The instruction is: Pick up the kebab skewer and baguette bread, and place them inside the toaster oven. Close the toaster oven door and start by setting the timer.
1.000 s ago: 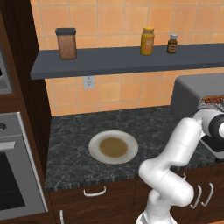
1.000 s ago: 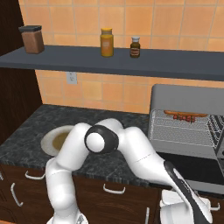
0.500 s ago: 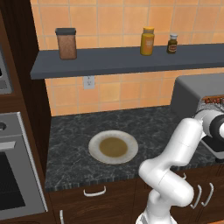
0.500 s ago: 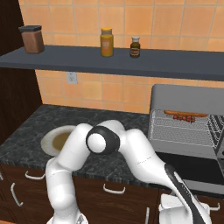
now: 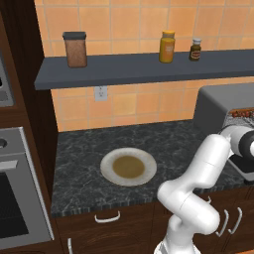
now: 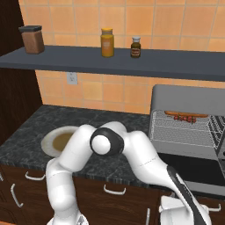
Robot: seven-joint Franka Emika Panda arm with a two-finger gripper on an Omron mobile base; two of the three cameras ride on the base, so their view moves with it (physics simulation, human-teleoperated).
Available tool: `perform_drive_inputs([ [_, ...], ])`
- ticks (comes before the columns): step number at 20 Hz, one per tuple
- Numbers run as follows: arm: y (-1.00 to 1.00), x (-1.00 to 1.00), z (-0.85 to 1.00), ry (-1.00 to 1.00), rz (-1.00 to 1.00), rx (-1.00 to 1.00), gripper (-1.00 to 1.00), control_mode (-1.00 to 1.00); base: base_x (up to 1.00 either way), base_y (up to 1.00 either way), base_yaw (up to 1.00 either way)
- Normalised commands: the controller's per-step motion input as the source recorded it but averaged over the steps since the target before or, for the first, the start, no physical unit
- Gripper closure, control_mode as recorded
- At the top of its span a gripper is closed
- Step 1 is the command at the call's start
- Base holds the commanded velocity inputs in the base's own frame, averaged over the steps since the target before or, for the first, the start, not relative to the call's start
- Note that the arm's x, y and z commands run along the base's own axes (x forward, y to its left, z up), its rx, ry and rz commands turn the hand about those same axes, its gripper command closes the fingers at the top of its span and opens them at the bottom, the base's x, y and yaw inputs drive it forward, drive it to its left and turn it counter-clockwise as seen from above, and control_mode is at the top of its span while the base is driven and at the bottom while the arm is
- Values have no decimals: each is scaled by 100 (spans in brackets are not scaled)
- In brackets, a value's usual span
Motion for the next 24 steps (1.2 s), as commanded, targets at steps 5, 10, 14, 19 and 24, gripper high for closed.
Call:
perform_drive_inputs([
  [5,0,58,6,0,0,0,-100,-100,0,0,0],
  [10,0,61,39,-2,0,2,-100,-100,0,0,0],
  [14,0,71,49,-6,0,4,-100,-100,0,0,0],
  [19,0,93,44,-7,0,4,-100,-100,0,0,0],
  [24,0,93,43,-11,0,3,-100,-100,0,0,0],
])
